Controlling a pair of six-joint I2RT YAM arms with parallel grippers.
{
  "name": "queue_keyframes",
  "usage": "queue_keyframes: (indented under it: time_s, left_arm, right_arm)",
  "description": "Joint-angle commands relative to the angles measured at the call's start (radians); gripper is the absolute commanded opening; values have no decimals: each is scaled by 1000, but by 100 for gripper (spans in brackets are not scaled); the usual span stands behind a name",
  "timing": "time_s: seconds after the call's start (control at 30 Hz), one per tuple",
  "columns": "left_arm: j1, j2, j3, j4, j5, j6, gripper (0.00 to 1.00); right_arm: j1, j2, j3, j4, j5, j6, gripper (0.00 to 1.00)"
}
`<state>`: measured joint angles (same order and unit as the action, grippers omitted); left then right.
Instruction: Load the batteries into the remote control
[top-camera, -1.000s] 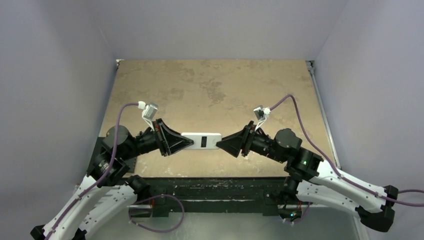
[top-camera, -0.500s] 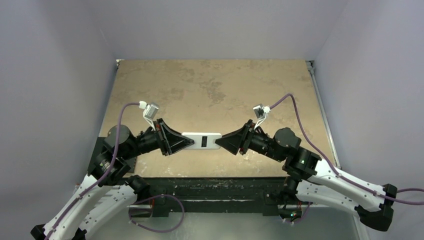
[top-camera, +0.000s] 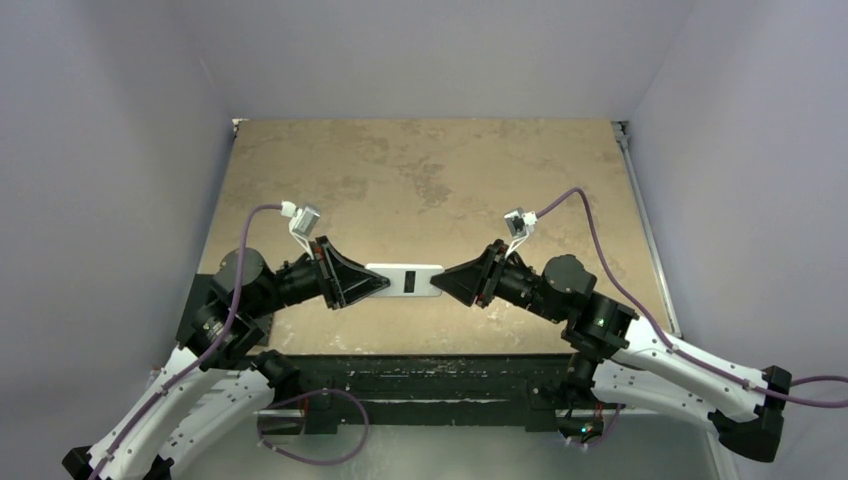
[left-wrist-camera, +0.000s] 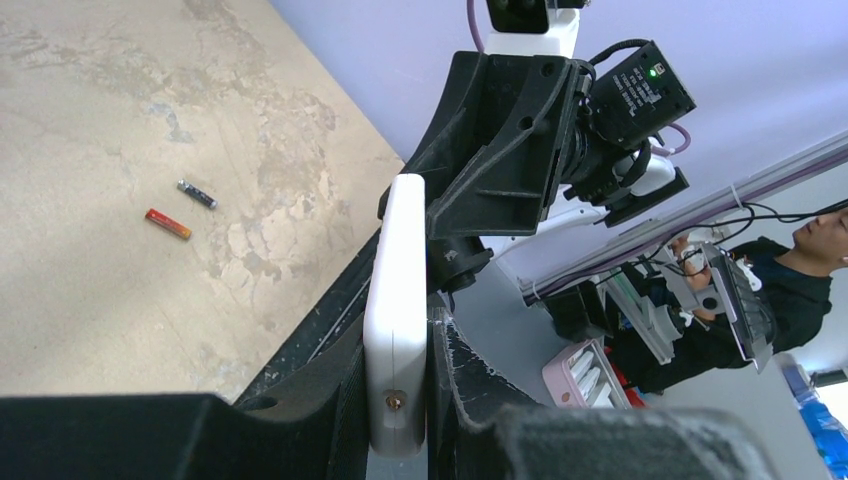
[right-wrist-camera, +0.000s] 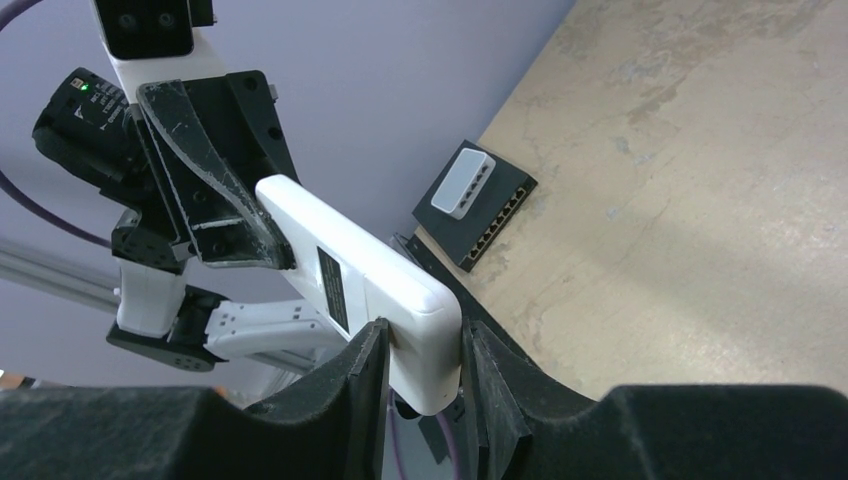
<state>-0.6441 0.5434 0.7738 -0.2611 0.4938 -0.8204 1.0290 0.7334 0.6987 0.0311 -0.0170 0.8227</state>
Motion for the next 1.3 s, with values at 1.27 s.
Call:
queue_keyframes:
  time_s: [1.27]
  left_arm:
    - [-5,48,42,-4,-118,12,0]
  right_arm:
    - [3,-185,-60,-51,72,-7,0]
